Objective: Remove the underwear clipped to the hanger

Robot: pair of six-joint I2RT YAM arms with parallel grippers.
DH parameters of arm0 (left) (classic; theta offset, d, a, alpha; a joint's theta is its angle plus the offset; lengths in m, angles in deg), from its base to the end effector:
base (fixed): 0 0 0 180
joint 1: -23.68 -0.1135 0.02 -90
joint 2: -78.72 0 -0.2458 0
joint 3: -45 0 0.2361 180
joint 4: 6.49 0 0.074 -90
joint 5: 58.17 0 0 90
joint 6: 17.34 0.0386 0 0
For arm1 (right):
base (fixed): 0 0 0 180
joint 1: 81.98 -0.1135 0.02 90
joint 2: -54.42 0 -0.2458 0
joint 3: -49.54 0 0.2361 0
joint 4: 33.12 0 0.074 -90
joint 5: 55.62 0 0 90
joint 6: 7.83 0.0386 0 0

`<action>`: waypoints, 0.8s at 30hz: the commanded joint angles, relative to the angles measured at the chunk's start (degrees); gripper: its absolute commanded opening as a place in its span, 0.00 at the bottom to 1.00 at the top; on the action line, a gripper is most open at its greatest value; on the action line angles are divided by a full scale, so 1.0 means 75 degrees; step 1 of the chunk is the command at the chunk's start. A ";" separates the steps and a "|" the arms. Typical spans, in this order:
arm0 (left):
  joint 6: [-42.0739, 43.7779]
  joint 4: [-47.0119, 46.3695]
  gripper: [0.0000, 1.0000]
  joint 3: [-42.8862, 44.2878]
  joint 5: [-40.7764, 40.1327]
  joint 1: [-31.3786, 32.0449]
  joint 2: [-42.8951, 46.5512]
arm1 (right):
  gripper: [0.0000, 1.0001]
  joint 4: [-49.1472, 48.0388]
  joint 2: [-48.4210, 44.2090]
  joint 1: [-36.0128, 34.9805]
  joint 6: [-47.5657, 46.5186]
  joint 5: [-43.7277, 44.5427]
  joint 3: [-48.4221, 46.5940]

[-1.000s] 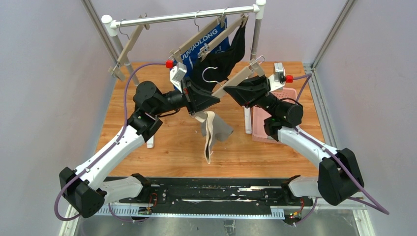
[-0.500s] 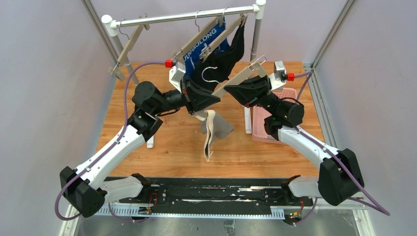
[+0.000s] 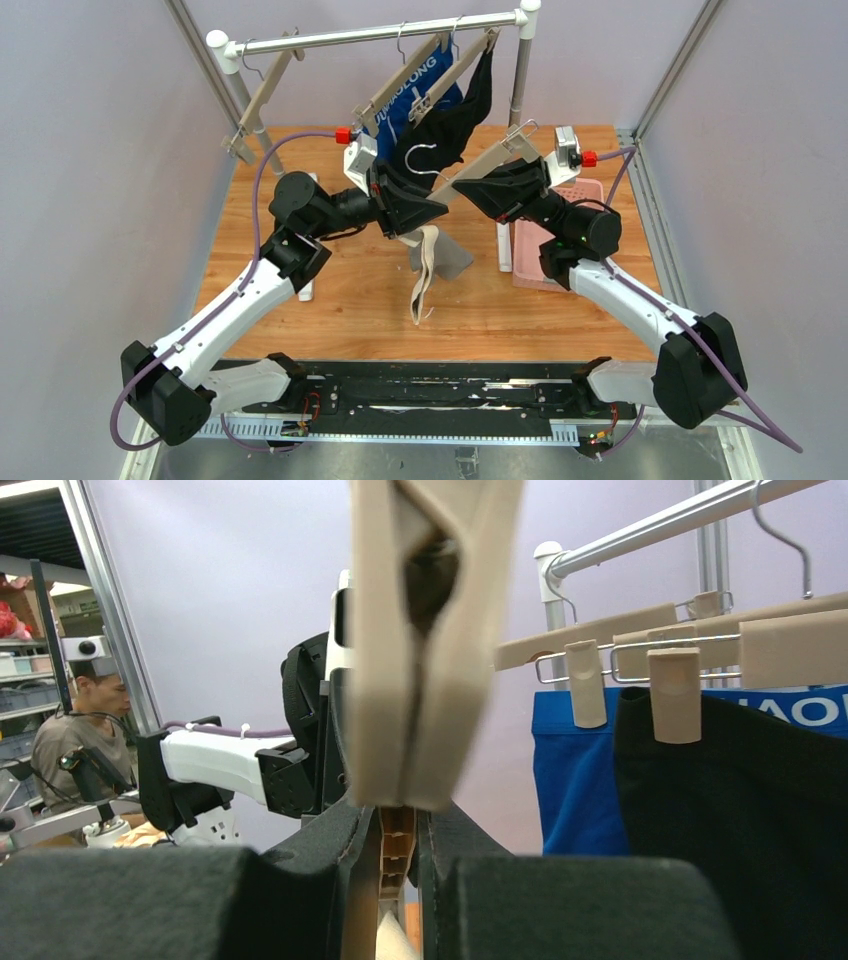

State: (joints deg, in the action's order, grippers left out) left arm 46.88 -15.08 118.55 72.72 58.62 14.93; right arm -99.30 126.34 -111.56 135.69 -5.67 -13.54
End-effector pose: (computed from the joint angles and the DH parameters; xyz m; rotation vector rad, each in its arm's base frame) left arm 0.1840 -0.1593 0.4065 0.7712 1.2393 -1.3253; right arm 0.1903 0.1366 0.3981 -0.6155 0.7537 1.5465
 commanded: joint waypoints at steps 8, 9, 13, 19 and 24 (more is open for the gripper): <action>0.0548 0.0320 0.54 -0.0405 -0.1367 0.0077 0.0643 | 0.01 0.0262 -0.0697 -0.0134 -0.0532 -0.0213 -0.0083; 0.0602 0.0354 0.60 -0.0438 -0.1454 0.0060 0.0715 | 0.01 0.0299 -0.0741 -0.0134 -0.0568 -0.0224 -0.0064; 0.0842 0.0636 0.69 -0.0512 -0.1763 -0.0065 0.1072 | 0.01 0.0425 -0.0917 -0.0134 -0.0654 -0.0206 -0.0006; 0.0941 0.0859 0.72 -0.0574 -0.1389 -0.0123 0.1299 | 0.01 0.0427 -0.1084 -0.0134 -0.0651 -0.0216 0.0040; 0.0765 0.0700 0.75 -0.0692 -0.0612 -0.0123 0.1291 | 0.01 0.0463 -0.1158 -0.0134 -0.0686 -0.0203 0.0037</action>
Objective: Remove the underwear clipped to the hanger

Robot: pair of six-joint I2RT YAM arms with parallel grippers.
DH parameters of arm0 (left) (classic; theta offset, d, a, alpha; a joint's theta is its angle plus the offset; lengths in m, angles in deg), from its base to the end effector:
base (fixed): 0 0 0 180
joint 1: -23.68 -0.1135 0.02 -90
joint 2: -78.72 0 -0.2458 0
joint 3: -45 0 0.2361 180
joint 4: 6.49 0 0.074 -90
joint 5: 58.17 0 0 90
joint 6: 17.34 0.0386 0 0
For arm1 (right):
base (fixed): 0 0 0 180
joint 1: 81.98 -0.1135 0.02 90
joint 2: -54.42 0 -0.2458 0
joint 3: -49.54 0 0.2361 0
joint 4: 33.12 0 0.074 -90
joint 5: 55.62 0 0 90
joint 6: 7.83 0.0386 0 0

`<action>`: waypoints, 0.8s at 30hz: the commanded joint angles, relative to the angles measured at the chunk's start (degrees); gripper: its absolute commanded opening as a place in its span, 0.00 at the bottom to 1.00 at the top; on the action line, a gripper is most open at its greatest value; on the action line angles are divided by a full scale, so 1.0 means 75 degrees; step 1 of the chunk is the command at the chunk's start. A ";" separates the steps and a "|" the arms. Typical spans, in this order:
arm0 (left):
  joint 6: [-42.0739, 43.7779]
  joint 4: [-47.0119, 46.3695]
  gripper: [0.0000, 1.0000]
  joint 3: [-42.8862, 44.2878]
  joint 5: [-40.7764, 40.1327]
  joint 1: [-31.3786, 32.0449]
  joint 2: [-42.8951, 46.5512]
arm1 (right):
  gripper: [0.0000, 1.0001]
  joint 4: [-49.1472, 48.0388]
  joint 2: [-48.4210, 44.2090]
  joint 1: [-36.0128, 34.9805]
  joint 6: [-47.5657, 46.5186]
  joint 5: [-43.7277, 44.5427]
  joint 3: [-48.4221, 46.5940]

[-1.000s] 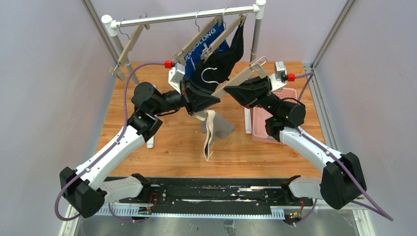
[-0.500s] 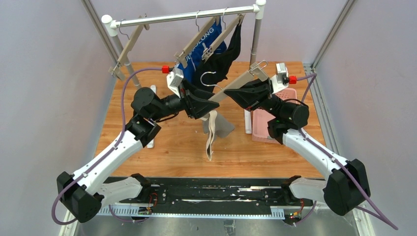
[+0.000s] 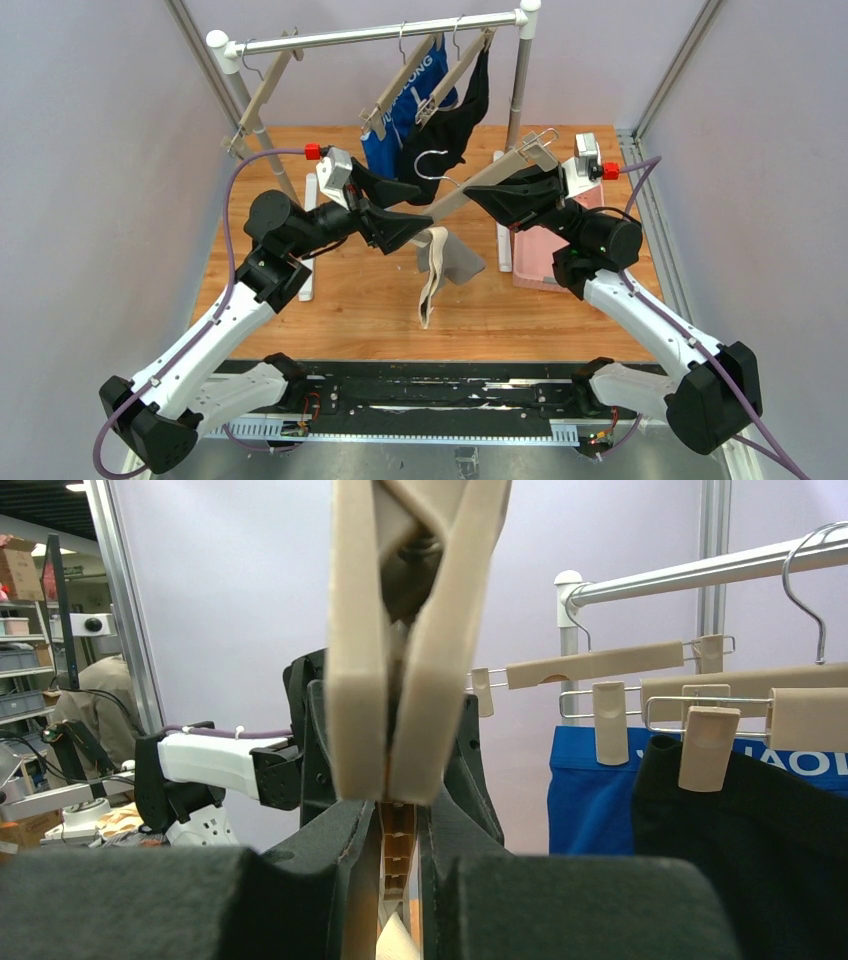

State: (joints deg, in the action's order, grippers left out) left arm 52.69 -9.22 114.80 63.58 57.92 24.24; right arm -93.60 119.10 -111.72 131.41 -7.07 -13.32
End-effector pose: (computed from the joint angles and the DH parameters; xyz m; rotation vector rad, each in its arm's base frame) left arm 0.1593 -0.1330 0.4090 0.6665 1.2261 -1.1445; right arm 0.1648 0.1236 0.4161 -0.6699 0.7011 1.4779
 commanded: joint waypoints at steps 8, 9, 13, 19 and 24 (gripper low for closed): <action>0.0019 -0.0157 0.74 -0.0581 0.1114 -0.0030 0.0396 | 0.01 -0.0104 -0.0200 -0.0113 -0.0290 0.0069 -0.0021; 0.0040 -0.0157 0.74 -0.0616 0.1160 -0.0030 0.0432 | 0.01 -0.0099 -0.0171 -0.0113 -0.0294 0.0085 -0.0027; 0.0142 -0.0122 0.61 -0.0736 0.1164 -0.0030 0.0482 | 0.01 -0.0267 -0.0064 -0.0113 -0.0179 0.0107 -0.0038; 0.0146 -0.0324 0.15 -0.0662 0.1490 -0.0030 0.0220 | 0.01 -0.0195 -0.0048 -0.0113 -0.0163 0.0136 -0.0009; -0.0007 -0.0621 0.00 -0.0563 0.1705 -0.0030 -0.0010 | 0.01 -0.0152 -0.0070 -0.0113 -0.0178 0.0148 0.0011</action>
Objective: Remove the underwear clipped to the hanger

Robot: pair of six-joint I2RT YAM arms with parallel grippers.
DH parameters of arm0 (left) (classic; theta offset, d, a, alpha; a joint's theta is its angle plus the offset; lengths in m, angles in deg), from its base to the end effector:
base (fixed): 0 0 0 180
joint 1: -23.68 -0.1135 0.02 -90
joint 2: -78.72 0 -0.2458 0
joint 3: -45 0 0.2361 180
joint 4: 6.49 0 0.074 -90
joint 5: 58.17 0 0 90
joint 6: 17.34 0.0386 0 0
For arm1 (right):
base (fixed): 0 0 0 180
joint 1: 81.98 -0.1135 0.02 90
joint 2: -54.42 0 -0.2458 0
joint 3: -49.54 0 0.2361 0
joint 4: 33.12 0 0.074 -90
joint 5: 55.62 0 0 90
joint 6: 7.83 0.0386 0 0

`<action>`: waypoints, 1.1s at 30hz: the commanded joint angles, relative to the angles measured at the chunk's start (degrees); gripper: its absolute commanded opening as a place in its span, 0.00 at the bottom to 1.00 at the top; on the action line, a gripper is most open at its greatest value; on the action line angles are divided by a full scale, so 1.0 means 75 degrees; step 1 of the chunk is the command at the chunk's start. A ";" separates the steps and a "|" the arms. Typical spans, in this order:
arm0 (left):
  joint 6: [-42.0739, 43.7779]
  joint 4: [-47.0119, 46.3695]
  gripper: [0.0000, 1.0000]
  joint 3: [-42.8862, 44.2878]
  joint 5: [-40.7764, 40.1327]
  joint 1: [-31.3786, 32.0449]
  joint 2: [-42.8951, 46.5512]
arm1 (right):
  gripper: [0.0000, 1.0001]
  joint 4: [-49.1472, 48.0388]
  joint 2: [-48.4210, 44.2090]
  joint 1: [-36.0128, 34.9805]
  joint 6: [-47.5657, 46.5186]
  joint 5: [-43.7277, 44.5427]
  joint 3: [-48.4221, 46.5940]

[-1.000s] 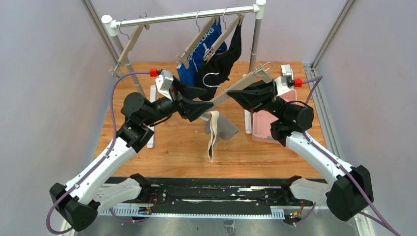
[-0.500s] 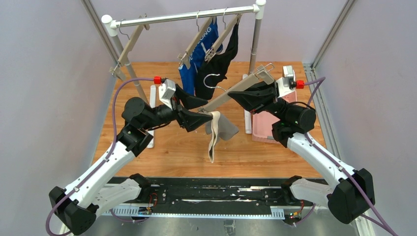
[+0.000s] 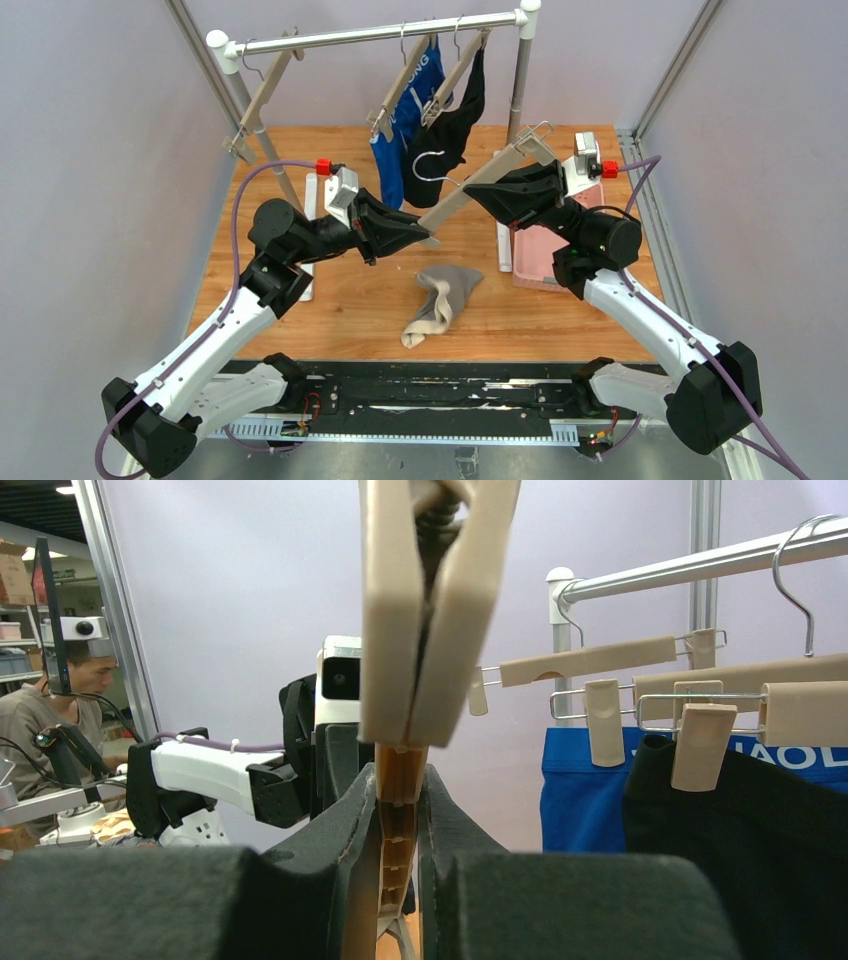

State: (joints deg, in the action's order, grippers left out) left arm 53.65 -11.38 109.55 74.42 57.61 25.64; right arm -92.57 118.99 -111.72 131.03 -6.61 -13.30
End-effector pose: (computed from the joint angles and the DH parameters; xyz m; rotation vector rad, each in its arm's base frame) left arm 0.1530 -0.1344 0.3858 0.8466 1.2106 -1.2373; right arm 0.1659 0.1239 0.4156 -0.6593 0.7146 1.4749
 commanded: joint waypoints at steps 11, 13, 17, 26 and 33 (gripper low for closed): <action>-0.0174 -0.0736 0.53 0.0356 -0.0171 0.0014 -0.0015 | 0.01 -0.0164 -0.0012 -0.0113 -0.0147 -0.0018 -0.0006; -0.0184 -0.0736 0.52 0.0456 -0.0150 0.0011 -0.0076 | 0.01 -0.0201 0.0016 -0.0116 -0.0120 -0.0030 0.0004; -0.0231 -0.0759 0.48 0.0586 -0.0111 0.0011 -0.0269 | 0.01 -0.0258 0.0018 -0.0124 -0.0081 -0.0048 0.0000; -0.0334 -0.0830 0.41 0.0799 0.0089 0.0011 -0.0755 | 0.01 -0.0247 0.0072 -0.0215 -0.0070 -0.0182 -0.0115; -0.0423 -0.0838 0.07 0.0918 0.0247 0.0011 -0.0971 | 0.00 -0.0218 0.0106 -0.0237 -0.0093 -0.0161 -0.0109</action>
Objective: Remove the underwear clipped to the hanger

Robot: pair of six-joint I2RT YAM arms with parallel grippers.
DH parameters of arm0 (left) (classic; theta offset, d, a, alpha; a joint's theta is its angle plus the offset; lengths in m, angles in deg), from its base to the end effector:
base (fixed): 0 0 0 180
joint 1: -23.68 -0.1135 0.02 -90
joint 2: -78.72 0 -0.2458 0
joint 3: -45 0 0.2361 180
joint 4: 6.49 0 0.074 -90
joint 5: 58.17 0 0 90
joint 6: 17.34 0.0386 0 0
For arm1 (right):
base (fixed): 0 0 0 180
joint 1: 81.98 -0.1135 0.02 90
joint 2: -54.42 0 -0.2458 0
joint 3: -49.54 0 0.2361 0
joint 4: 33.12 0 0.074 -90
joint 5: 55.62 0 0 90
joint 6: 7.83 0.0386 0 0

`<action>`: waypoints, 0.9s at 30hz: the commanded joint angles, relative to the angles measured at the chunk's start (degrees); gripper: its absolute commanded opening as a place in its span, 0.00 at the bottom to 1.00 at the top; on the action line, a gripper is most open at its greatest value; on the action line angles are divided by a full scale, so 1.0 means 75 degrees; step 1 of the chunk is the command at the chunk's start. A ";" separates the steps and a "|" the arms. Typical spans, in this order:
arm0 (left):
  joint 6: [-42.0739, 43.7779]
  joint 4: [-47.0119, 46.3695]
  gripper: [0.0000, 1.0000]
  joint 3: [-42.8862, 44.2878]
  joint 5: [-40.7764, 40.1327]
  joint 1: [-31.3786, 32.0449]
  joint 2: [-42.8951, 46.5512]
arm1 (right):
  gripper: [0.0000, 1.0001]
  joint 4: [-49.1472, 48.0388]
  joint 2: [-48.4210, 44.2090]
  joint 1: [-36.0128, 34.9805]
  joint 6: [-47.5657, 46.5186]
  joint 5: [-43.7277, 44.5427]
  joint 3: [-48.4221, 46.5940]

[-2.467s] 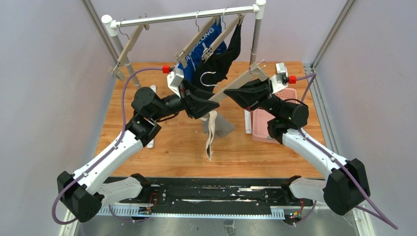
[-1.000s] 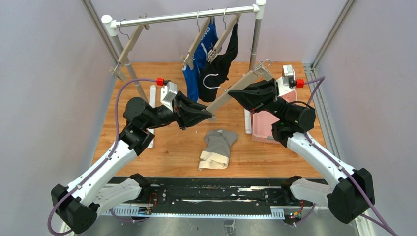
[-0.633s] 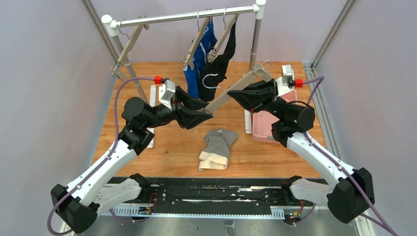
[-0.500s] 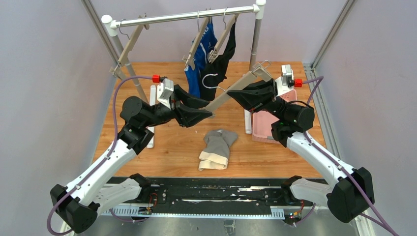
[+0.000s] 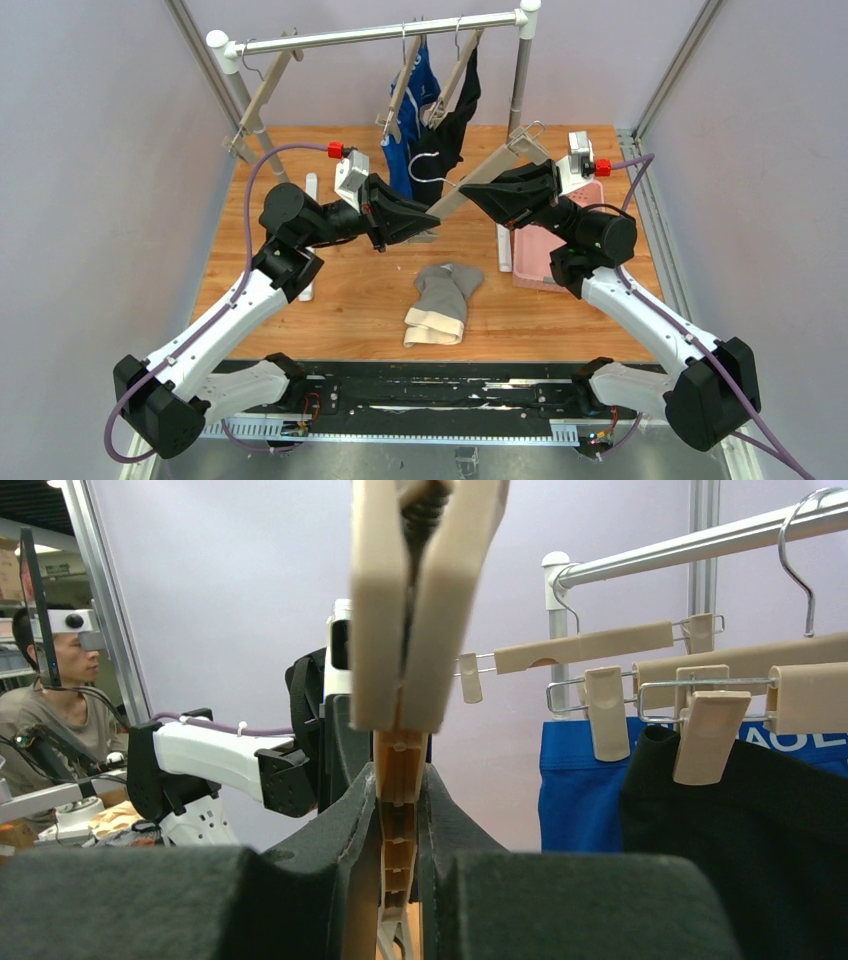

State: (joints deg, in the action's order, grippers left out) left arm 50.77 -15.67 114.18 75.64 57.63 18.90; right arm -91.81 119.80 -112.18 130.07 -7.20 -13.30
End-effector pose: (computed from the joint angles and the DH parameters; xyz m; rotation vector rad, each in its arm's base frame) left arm 0.1725 -0.1484 0.3968 0.8428 1.1933 -1.2831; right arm 0.1693 0.1282 0.4119 -0.6726 0.7357 1.4745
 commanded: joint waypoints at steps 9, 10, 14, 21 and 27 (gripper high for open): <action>-0.0600 -0.0279 0.00 0.0465 0.0525 0.0019 -0.0325 | 0.02 -0.0268 0.0074 -0.0175 0.0029 0.0000 -0.0055; -0.0627 -0.0282 0.00 0.0453 0.0515 0.0017 -0.0289 | 0.10 -0.0248 0.0077 -0.0180 0.0005 0.0001 -0.0039; -0.0581 -0.0092 0.00 0.0443 0.0378 0.0019 -0.0055 | 0.49 -0.0190 0.0073 -0.0181 -0.0060 0.0059 0.0111; 0.0491 0.2044 0.00 0.0679 -0.0180 0.0020 0.0598 | 0.88 0.0290 -0.0023 -0.0180 -0.0328 -0.0151 0.0284; 0.1579 0.4672 0.00 0.0999 -0.1228 0.0020 0.1549 | 0.88 0.2617 -0.0708 -0.0202 -0.1723 -0.0417 0.0563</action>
State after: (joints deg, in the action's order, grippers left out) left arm 55.73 5.47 118.49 72.50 57.66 25.44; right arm -84.24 118.93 -112.77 126.12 -8.25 -10.59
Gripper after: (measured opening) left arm 0.080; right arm 0.880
